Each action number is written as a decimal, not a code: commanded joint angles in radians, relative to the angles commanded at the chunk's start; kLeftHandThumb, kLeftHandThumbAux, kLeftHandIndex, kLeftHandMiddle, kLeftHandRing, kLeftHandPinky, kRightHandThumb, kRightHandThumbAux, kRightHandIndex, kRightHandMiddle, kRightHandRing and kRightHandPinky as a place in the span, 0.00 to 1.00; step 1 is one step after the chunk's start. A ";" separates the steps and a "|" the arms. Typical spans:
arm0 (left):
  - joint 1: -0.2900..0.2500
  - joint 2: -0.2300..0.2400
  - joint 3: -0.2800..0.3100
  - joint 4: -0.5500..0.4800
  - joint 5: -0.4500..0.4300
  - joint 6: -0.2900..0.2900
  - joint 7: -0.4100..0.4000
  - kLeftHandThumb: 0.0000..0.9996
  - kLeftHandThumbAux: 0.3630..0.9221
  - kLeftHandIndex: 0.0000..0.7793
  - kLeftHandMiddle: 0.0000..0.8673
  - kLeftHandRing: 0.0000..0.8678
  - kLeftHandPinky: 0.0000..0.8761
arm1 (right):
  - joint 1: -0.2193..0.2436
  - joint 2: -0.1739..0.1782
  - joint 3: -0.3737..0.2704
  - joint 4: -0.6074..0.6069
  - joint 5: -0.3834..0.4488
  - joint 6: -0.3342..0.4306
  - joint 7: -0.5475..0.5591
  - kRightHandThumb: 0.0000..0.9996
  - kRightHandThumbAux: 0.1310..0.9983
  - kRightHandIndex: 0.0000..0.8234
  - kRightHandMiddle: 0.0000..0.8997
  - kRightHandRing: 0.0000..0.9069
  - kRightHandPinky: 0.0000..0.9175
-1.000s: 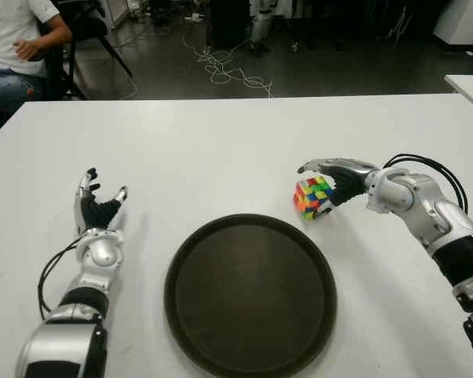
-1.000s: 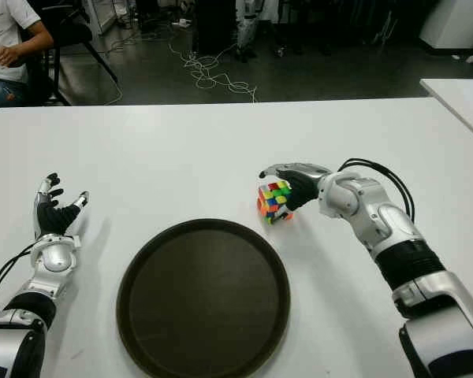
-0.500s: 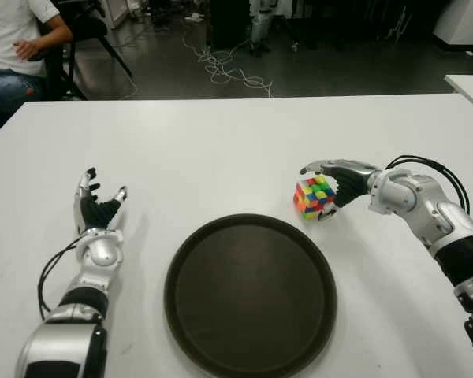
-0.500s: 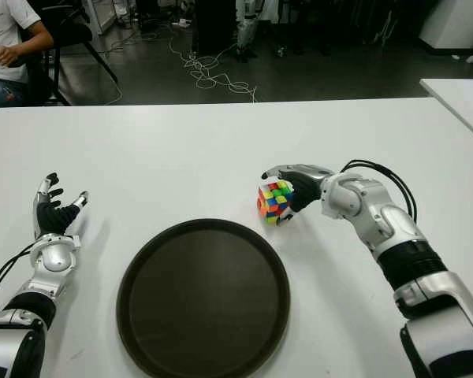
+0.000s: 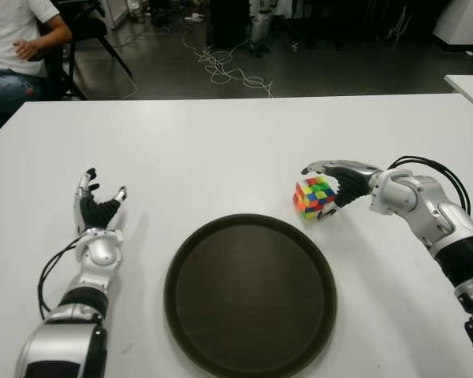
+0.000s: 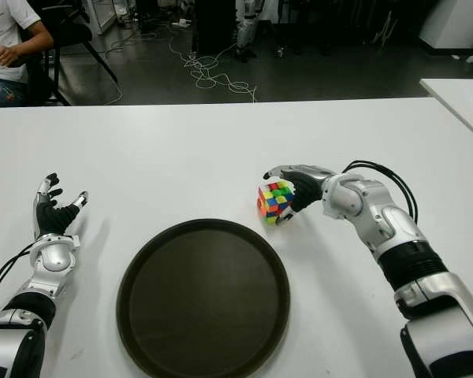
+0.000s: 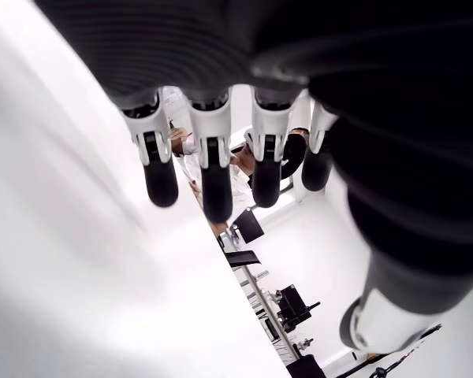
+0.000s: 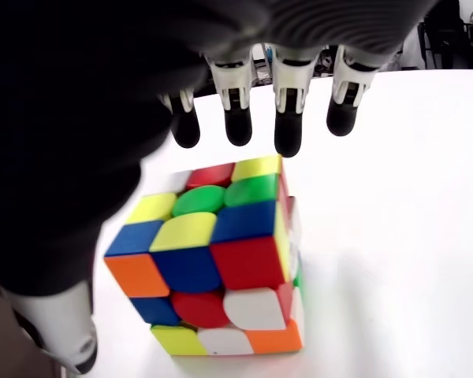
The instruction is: Pick up the Rubik's Cube and put it in the plate
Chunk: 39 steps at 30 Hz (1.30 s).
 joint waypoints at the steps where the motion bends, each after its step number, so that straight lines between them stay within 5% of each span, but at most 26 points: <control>1: 0.001 0.001 -0.002 0.000 0.002 -0.001 0.002 0.01 0.65 0.14 0.17 0.17 0.15 | -0.001 -0.001 0.003 -0.003 -0.004 0.003 0.002 0.00 0.68 0.08 0.13 0.12 0.06; 6: -0.001 0.000 -0.002 0.002 0.002 0.000 0.008 0.00 0.65 0.14 0.19 0.21 0.22 | -0.011 -0.002 0.010 0.002 -0.015 -0.004 0.001 0.00 0.68 0.09 0.13 0.12 0.06; 39: -0.004 0.003 0.000 0.011 0.000 0.007 0.006 0.00 0.64 0.14 0.16 0.17 0.18 | -0.073 0.040 0.030 0.106 -0.041 0.000 -0.033 0.00 0.71 0.12 0.16 0.15 0.08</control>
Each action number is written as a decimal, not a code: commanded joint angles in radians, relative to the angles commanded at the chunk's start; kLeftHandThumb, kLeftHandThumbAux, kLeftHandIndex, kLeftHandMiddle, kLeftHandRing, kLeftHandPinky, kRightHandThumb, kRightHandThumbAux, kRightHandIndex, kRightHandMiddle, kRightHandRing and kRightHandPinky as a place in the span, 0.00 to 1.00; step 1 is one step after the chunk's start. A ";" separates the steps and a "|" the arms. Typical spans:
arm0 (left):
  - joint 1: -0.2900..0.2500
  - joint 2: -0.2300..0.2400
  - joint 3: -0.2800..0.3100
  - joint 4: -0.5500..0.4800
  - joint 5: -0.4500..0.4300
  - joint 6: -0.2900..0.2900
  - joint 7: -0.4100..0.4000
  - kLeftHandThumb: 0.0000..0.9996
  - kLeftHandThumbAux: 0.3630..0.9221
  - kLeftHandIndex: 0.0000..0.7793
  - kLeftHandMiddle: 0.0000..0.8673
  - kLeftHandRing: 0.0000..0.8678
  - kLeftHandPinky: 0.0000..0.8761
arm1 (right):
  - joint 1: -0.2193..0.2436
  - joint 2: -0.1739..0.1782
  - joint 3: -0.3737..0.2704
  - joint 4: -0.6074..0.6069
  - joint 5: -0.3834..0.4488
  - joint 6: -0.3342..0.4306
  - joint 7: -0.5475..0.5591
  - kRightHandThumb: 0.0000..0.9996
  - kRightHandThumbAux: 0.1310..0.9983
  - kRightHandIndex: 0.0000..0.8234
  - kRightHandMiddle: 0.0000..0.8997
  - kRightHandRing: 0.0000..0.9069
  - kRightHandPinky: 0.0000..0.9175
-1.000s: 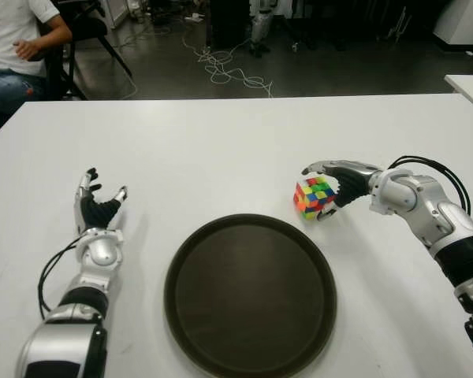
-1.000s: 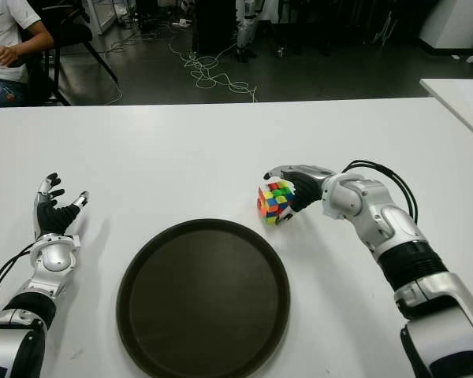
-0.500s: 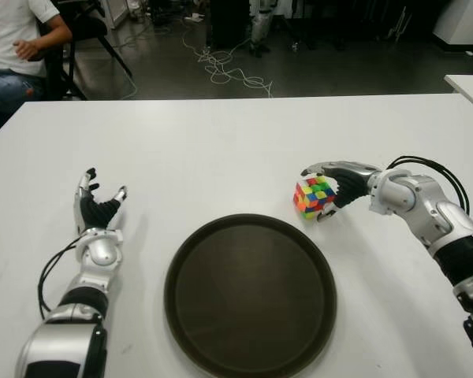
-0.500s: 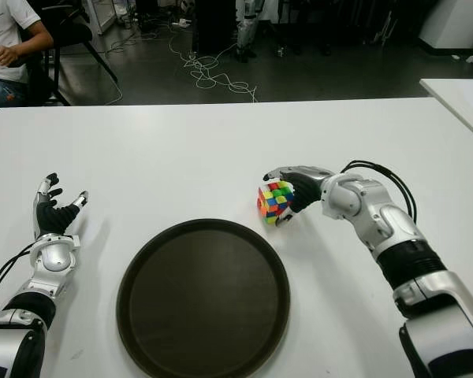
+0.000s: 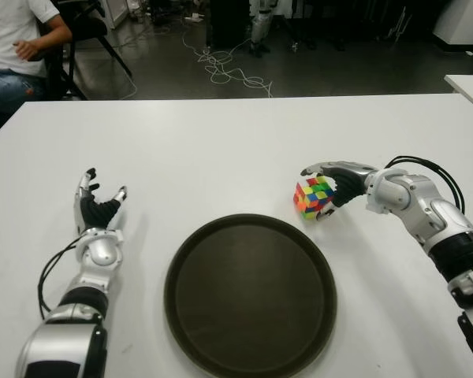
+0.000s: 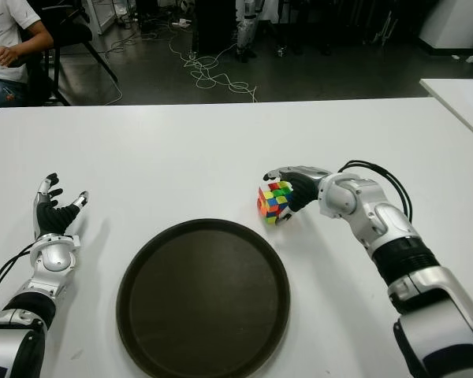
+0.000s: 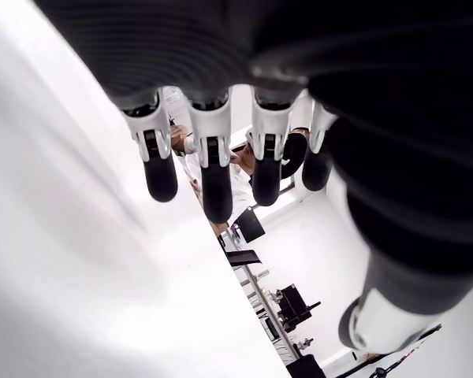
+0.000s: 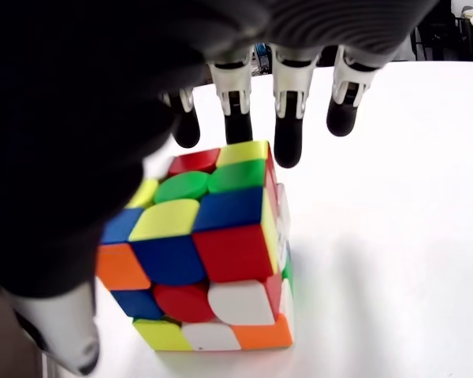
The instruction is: Pick up the Rubik's Cube and put it in the plate
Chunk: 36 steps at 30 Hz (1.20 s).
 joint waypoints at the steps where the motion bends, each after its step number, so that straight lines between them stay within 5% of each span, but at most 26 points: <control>1: 0.000 0.000 0.000 0.000 0.000 0.000 0.000 0.00 0.64 0.13 0.16 0.17 0.18 | -0.003 0.002 0.002 0.004 -0.003 0.003 -0.004 0.00 0.71 0.12 0.15 0.15 0.08; 15: 0.001 -0.004 0.010 0.000 -0.012 -0.016 -0.010 0.00 0.68 0.14 0.17 0.18 0.20 | -0.025 0.019 0.002 0.036 -0.005 0.001 -0.016 0.00 0.65 0.09 0.13 0.12 0.03; 24: 0.000 -0.004 0.013 0.002 -0.015 -0.017 -0.018 0.00 0.63 0.13 0.16 0.16 0.17 | -0.044 0.022 0.014 0.063 -0.019 -0.017 -0.016 0.00 0.70 0.10 0.15 0.14 0.05; 29: -0.001 -0.004 0.011 0.003 -0.013 -0.016 -0.015 0.00 0.65 0.14 0.18 0.19 0.24 | -0.046 0.023 0.014 0.065 -0.019 -0.015 -0.014 0.00 0.69 0.10 0.14 0.13 0.04; 36: 0.003 -0.003 0.009 0.000 -0.009 -0.021 -0.013 0.01 0.64 0.13 0.16 0.16 0.17 | -0.040 0.033 0.002 0.078 -0.006 -0.012 -0.031 0.00 0.67 0.10 0.14 0.13 0.05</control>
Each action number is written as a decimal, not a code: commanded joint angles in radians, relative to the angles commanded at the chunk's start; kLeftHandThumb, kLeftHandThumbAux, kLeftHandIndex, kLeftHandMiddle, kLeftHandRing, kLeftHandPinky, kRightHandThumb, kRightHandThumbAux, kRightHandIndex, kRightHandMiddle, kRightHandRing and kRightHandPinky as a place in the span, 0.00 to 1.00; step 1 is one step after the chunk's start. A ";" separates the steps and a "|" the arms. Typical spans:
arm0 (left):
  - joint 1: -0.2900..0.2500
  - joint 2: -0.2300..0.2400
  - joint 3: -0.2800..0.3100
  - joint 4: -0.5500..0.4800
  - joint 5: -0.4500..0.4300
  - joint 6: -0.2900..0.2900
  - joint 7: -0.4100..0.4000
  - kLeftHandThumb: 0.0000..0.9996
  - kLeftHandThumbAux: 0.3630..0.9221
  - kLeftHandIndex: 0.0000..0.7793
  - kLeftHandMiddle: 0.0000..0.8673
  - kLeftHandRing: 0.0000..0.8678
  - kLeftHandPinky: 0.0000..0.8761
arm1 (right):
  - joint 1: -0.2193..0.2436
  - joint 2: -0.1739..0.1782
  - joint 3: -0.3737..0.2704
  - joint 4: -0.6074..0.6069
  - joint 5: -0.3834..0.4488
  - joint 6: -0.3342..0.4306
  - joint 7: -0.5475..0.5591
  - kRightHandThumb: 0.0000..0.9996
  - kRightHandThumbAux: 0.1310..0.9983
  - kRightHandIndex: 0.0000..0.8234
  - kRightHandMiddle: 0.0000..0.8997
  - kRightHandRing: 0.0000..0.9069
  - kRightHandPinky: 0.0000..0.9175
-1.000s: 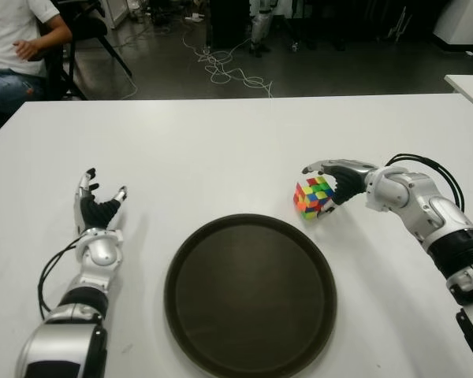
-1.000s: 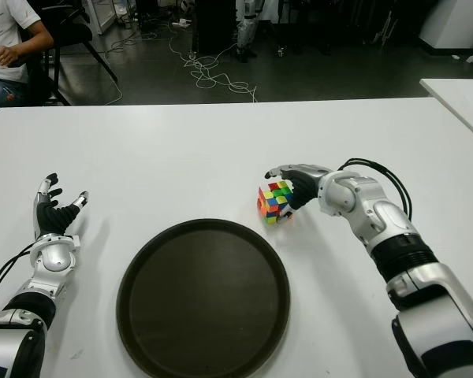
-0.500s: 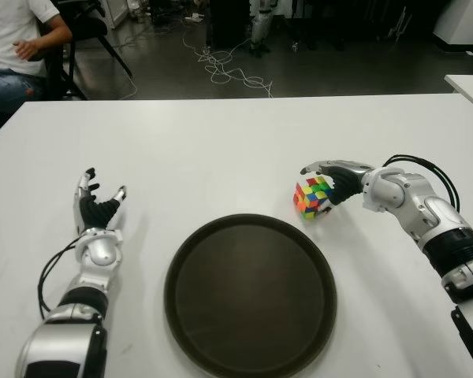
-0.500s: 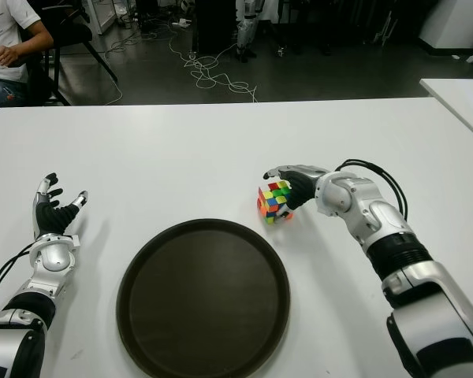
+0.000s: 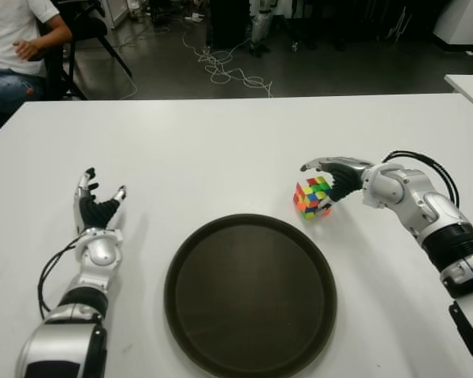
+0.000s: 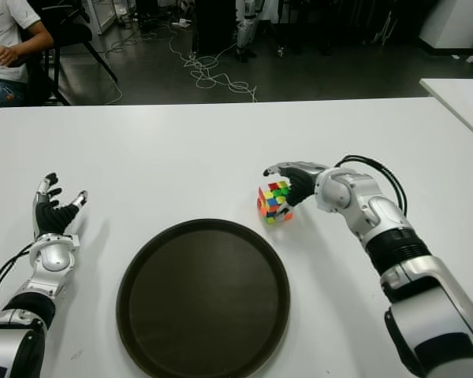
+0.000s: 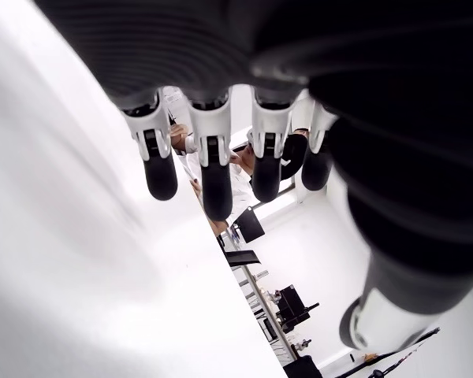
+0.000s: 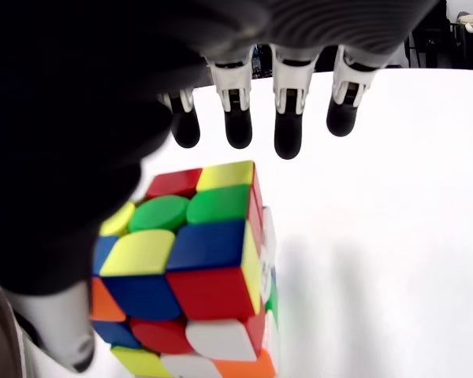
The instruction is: Pick up the Rubik's Cube and put it in the plate
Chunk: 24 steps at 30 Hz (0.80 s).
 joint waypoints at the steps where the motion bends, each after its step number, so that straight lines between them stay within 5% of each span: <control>1: 0.000 0.000 0.000 -0.001 0.000 -0.001 0.000 0.01 0.64 0.13 0.17 0.17 0.19 | 0.002 0.001 -0.002 -0.001 0.002 0.001 -0.004 0.00 0.67 0.10 0.14 0.13 0.05; 24: -0.001 -0.003 0.001 -0.004 -0.004 0.007 -0.005 0.00 0.63 0.13 0.17 0.18 0.20 | 0.009 0.007 0.010 -0.002 0.003 -0.003 0.008 0.00 0.73 0.10 0.15 0.15 0.04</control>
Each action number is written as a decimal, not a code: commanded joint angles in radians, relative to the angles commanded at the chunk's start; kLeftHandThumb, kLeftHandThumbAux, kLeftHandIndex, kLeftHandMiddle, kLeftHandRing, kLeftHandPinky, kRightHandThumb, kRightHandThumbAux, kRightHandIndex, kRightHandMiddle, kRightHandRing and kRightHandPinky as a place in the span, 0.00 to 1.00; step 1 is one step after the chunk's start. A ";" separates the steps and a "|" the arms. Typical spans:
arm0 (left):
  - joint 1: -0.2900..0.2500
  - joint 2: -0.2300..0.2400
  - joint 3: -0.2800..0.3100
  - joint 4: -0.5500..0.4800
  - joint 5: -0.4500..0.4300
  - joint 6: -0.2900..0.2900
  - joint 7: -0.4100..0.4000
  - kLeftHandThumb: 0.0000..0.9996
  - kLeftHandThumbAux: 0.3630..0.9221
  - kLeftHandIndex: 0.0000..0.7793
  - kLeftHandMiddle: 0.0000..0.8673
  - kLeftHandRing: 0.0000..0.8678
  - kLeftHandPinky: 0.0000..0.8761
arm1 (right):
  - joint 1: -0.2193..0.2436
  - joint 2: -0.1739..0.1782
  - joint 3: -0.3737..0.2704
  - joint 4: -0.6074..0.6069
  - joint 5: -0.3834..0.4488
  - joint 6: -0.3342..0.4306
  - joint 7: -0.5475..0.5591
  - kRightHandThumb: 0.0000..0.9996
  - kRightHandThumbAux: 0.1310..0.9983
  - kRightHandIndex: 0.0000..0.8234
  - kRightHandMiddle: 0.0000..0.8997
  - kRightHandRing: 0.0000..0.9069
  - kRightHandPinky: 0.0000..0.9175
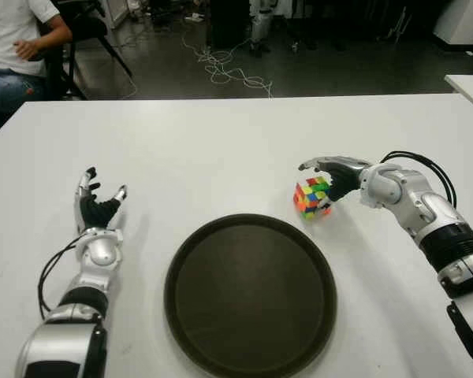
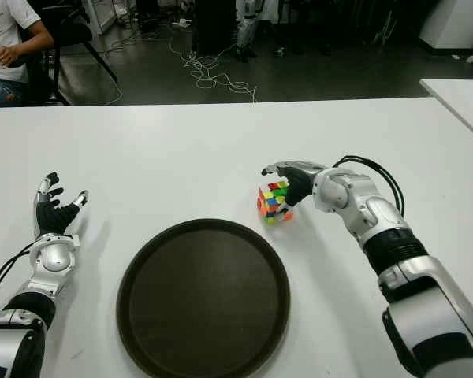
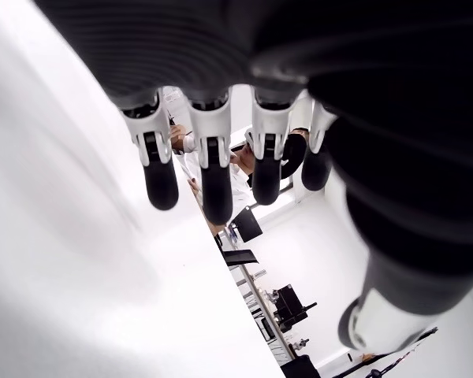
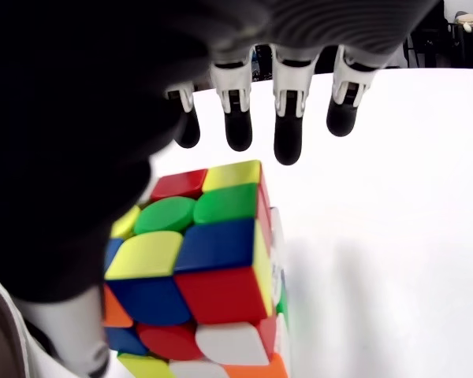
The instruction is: Pick up the Rubik's Cube and put it in the plate
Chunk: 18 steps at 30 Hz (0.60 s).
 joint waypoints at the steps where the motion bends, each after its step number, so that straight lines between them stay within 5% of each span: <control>1: 0.000 0.000 0.001 0.000 -0.001 0.000 -0.001 0.00 0.64 0.13 0.17 0.18 0.21 | 0.001 0.000 0.000 0.000 0.001 -0.001 0.000 0.00 0.73 0.10 0.15 0.14 0.04; 10: 0.000 0.001 -0.001 0.003 0.004 -0.002 0.008 0.01 0.69 0.13 0.16 0.19 0.24 | 0.007 0.010 0.000 0.002 -0.002 -0.002 -0.008 0.00 0.74 0.09 0.15 0.14 0.06; 18: -0.001 0.001 -0.004 0.003 0.007 0.003 0.013 0.00 0.64 0.14 0.16 0.17 0.17 | 0.009 0.014 0.010 -0.012 -0.016 0.032 0.017 0.00 0.76 0.10 0.15 0.15 0.07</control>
